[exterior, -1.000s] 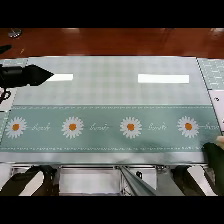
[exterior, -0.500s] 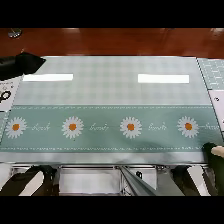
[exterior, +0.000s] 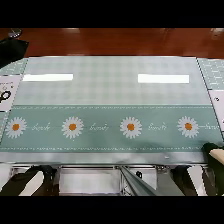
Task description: Fold the shirts.
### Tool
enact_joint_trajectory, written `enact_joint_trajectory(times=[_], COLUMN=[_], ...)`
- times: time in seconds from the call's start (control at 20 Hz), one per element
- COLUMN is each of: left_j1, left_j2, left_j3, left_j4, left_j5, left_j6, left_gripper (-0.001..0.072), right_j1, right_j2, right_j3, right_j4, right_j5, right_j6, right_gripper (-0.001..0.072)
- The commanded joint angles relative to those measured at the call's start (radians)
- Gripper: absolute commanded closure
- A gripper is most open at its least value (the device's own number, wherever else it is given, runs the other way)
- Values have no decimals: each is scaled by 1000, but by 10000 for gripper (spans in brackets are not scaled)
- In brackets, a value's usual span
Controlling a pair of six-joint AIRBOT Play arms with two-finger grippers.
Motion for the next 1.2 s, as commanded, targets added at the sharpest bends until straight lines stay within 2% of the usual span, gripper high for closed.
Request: enact_joint_trajectory(times=[0.0,0.05,0.1,0.2,0.25,0.35,0.4,0.55,0.6,0.7,0.75,0.85,0.95,1.0,1.05,1.1,1.15], left_j1=[28,35,42,44,44,44,44,43,42,32,15,-64,-188,-260,-336,-410,-470], left_j2=[2,2,2,0,-2,-3,-4,-11,-12,-11,-12,-14,-27,-38,-53,-75,-101], left_j3=[1,1,1,1,1,1,1,1,1,5,9,11,11,11,12,12,13], left_j4=[1,1,1,5,12,34,45,46,46,46,46,53,143,230,356,496,623], left_j5=[42,42,41,44,44,44,44,40,34,-22,-72,-167,-229,-245,-266,-306,-365], left_j6=[0,0,0,0,0,1,0,0,0,27,27,50,42,-3,-86,-182,-276], left_gripper=[688,688,687,688,687,688,688,685,661,267,258,257,257,256,247,163,84], right_j1=[0,0,0,0,0,0,0,34,65,179,268,485,718,832,927,1018,1089], right_j2=[2,1,2,1,1,1,1,0,-3,-20,-34,-60,-86,-101,-116,-133,-151], right_j3=[-59,-66,-67,-67,-67,-66,-67,-66,-66,-66,-66,-67,-66,-67,-67,-67,-67], right_j4=[-106,-124,-127,-126,-125,-61,27,442,579,823,896,914,849,793,733,669,617], right_j5=[-5,-9,-16,-27,-38,-80,-122,-289,-336,-404,-414,-414,-417,-423,-430,-437,-441], right_j6=[-24,-23,-24,-29,-31,-29,-30,-45,-56,-112,-131,-145,-153,-150,-145,-129,-112], right_gripper=[525,424,385,378,337,335,335,335,335,335,333,333,255,206,205,204,160])
